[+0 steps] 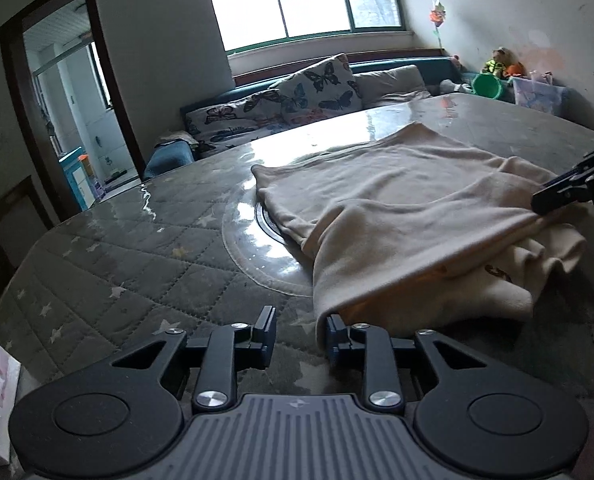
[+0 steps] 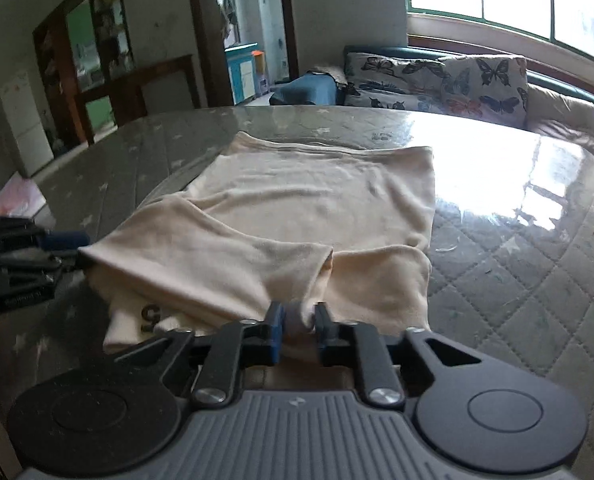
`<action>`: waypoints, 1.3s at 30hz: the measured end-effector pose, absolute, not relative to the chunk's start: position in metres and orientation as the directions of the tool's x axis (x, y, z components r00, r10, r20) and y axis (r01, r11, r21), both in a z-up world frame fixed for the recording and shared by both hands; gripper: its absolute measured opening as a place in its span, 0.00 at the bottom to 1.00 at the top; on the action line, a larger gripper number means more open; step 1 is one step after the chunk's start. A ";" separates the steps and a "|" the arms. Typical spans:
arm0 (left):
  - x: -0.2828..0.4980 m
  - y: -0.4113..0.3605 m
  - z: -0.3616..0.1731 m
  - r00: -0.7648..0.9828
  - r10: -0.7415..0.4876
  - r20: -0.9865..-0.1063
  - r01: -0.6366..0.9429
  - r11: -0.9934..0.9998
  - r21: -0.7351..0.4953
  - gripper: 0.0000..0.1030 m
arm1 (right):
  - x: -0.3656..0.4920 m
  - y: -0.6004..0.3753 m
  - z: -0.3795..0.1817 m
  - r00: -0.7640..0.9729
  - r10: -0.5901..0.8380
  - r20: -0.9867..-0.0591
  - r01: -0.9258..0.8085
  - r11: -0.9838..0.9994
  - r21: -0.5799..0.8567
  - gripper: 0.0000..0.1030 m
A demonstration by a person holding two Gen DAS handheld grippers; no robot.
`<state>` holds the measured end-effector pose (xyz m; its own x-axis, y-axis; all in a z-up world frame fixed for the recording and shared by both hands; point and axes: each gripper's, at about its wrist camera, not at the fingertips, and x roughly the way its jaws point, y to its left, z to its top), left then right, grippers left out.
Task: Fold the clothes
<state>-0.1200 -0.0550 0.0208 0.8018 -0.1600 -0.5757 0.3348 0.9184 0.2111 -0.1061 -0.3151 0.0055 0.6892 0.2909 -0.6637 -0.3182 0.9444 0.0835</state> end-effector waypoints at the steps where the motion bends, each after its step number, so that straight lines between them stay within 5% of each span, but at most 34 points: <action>1: -0.122 -0.054 0.022 0.802 -0.164 -0.574 0.340 0.916 0.214 0.30 | -0.108 -0.317 0.009 0.696 0.289 -0.657 -0.319 0.945 0.077 0.20; 10: -0.135 -0.045 0.046 0.778 -0.269 -0.569 0.423 0.892 0.157 0.31 | -0.090 -0.315 0.026 0.751 0.314 -0.581 -0.321 0.942 0.093 0.21; 32: -0.078 -0.036 0.046 0.717 -0.326 -0.616 0.375 0.925 -0.054 0.30 | -0.069 -0.289 -0.015 0.679 0.341 -0.650 -0.385 0.920 0.080 0.25; 39: -0.023 -0.025 0.043 0.658 -0.385 -0.647 0.270 0.923 -0.275 0.46 | -0.070 -0.289 -0.015 0.682 0.340 -0.648 -0.382 0.920 0.081 0.28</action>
